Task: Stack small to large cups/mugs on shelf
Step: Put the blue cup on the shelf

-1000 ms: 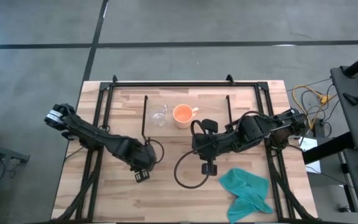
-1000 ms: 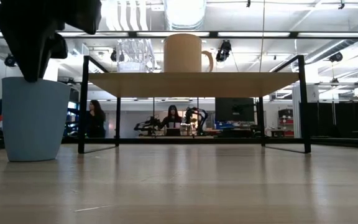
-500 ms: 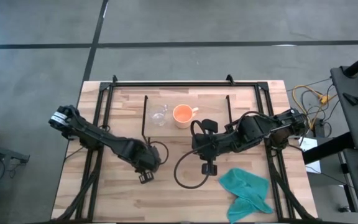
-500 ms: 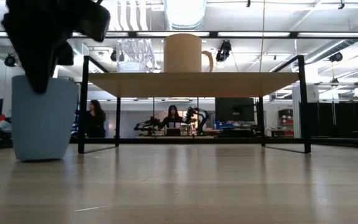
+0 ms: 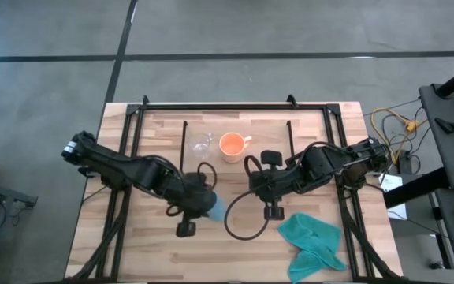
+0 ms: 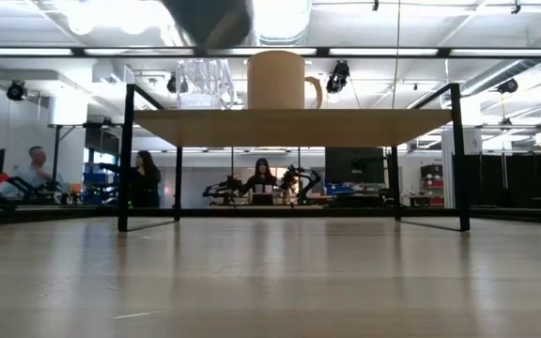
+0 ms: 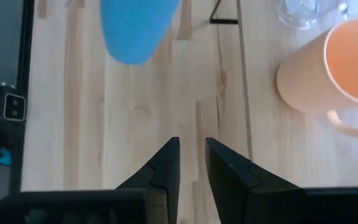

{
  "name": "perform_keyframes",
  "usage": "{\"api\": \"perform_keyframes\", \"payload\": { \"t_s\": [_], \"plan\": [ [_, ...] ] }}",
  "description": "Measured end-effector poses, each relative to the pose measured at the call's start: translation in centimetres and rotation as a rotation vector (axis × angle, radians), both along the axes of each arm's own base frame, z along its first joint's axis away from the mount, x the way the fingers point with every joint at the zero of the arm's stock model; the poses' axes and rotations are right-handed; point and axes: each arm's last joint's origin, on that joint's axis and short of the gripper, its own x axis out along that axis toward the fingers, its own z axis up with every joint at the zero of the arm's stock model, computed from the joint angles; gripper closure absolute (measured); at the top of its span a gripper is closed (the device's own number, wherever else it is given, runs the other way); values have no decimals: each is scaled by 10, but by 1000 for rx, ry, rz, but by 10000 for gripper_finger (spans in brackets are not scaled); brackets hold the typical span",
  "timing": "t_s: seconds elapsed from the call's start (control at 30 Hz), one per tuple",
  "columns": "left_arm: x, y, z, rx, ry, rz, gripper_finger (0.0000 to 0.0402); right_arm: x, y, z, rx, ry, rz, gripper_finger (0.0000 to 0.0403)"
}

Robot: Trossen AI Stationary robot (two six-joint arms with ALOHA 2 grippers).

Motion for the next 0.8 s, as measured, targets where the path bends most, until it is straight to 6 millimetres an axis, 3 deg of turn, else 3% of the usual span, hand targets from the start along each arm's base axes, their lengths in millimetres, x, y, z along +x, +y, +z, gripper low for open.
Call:
{"api": "perform_keyframes", "payload": {
  "t_s": [0.13,0.27,0.47,0.8],
  "plan": [
    [-1,1,17,149,-128,-225,401,2,2,1,-42,-20,94,335],
    [-1,4,14,267,-152,-368,401,1,5,2,-80,-23,173,331],
    [-6,9,3,341,-41,-453,401,4,8,3,-123,-57,267,318],
    [-2,8,8,380,-114,-510,401,15,12,12,-187,-205,399,285]
  ]
}}
